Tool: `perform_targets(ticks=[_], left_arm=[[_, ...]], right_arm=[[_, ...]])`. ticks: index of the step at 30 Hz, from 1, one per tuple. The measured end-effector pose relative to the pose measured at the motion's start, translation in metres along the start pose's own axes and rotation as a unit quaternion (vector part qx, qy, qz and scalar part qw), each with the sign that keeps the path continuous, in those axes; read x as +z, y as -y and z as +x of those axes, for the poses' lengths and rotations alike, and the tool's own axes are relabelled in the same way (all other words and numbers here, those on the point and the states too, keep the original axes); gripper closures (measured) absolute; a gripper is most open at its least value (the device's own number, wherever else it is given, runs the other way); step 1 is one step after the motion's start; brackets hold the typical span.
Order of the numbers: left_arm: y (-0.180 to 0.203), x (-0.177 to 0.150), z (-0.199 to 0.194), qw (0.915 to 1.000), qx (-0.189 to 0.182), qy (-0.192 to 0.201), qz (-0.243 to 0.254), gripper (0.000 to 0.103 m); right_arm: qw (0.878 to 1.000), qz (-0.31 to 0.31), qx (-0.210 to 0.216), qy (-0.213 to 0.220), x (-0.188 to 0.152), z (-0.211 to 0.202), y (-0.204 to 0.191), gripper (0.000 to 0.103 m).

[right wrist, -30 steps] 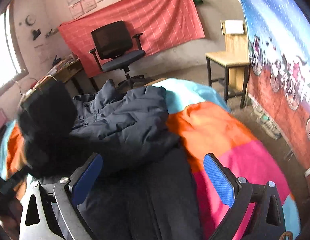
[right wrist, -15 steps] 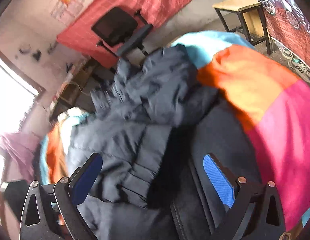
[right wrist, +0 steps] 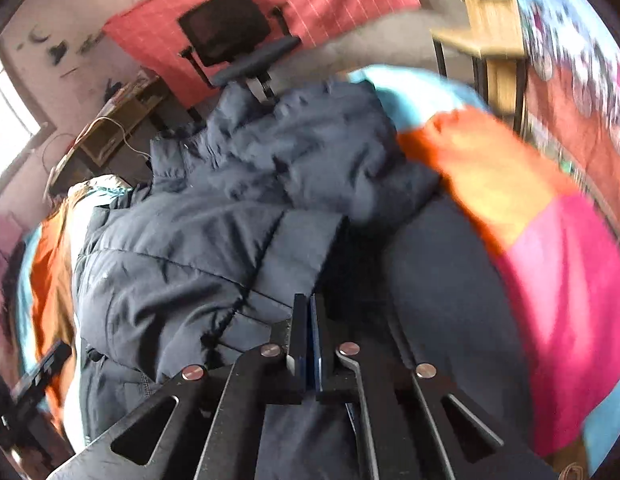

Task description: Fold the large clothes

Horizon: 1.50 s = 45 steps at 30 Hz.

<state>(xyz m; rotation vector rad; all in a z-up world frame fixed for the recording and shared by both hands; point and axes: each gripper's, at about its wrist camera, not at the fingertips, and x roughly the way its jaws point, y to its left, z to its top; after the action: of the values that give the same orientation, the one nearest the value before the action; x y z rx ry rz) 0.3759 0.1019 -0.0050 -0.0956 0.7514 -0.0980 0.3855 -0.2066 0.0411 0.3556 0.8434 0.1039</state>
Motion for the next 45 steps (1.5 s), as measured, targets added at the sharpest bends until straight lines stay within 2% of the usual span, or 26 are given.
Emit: perform_targets(ticks=[2,5,6,8,12,13,14,16,17,19,21,22,23,24,25,27,29,32,35,38,40,45], left_arm=[[-0.01,0.008,0.001,0.9999,0.007,0.006,-0.008,0.036],[-0.014,0.015,0.006,0.9998,0.018,0.009,0.0,0.036],[-0.014,0.017,0.009,0.9999,0.015,0.008,0.001,0.036],[-0.012,0.018,0.016,1.0,0.006,0.004,0.002,0.036],[-0.005,0.013,0.032,0.9998,-0.006,-0.016,0.013,0.036],[-0.004,0.011,0.037,0.9996,-0.007,-0.023,0.016,0.036],[-0.002,0.01,0.043,0.9993,-0.008,-0.031,0.021,0.036],[0.002,0.004,0.054,0.9984,-0.006,-0.046,0.033,0.036],[0.004,0.003,0.058,0.9981,-0.005,-0.049,0.038,0.036],[0.006,0.0,0.063,0.9974,-0.002,-0.054,0.048,0.036],[0.007,0.0,0.066,0.9972,0.0,-0.055,0.051,0.036],[0.008,0.0,0.067,0.997,0.001,-0.056,0.053,0.036],[0.008,0.0,0.066,0.9968,0.0,-0.057,0.055,0.036],[0.009,0.0,0.065,0.9967,0.0,-0.058,0.057,0.036],[0.009,0.001,0.062,0.9969,-0.002,-0.054,0.057,0.036],[0.01,0.005,0.054,0.9977,-0.014,-0.034,0.056,0.036],[0.009,0.008,0.043,0.9985,-0.01,-0.003,0.054,0.036],[0.005,0.015,0.035,0.9986,-0.008,0.02,0.048,0.036],[0.003,0.02,0.047,0.9985,0.014,0.003,0.054,0.036],[0.001,0.016,0.076,0.9949,0.043,-0.054,0.074,0.036],[-0.001,0.007,0.095,0.9922,0.038,-0.088,0.079,0.035],[-0.004,0.004,0.105,0.9933,0.042,-0.079,0.073,0.026]], right_arm=[[0.999,-0.014,-0.022,0.038,0.013,-0.016,-0.005,0.101],[0.996,-0.02,-0.042,0.07,0.036,-0.027,-0.005,0.101],[0.997,-0.017,-0.039,0.067,0.043,-0.027,-0.004,0.101],[1.0,0.008,-0.006,0.025,0.05,-0.016,0.004,0.101],[0.999,0.023,0.018,-0.016,0.032,0.004,0.01,0.096],[0.999,0.028,0.024,-0.025,0.027,0.008,0.011,0.087],[0.998,0.036,0.03,-0.033,0.021,0.011,0.012,0.069],[0.996,0.055,0.052,-0.053,0.011,0.022,0.016,0.048],[0.994,0.062,0.064,-0.064,0.007,0.029,0.017,0.048],[0.99,0.074,0.078,-0.09,0.001,0.044,0.017,0.048],[0.988,0.09,0.086,-0.087,-0.001,0.048,0.018,0.05],[0.988,0.09,0.093,-0.082,0.0,0.048,0.017,0.064],[0.991,0.079,0.076,-0.071,0.002,0.044,0.014,0.087],[0.993,0.069,0.073,-0.056,0.004,0.039,0.012,0.094],[0.995,0.054,0.077,-0.041,0.008,0.031,0.009,0.097],[0.998,0.024,0.066,-0.003,0.019,0.01,0.003,0.098],[0.998,0.013,0.055,0.025,0.028,-0.005,0.0,0.098],[0.998,0.01,0.03,0.045,0.041,-0.013,0.004,0.098],[0.999,0.011,0.014,0.035,0.045,-0.003,0.011,0.098],[1.0,-0.014,-0.017,0.012,0.036,0.018,0.011,0.098],[0.999,-0.024,-0.03,-0.001,0.028,0.033,0.013,0.098],[0.997,-0.048,-0.056,-0.015,0.014,0.057,0.015,0.095]])
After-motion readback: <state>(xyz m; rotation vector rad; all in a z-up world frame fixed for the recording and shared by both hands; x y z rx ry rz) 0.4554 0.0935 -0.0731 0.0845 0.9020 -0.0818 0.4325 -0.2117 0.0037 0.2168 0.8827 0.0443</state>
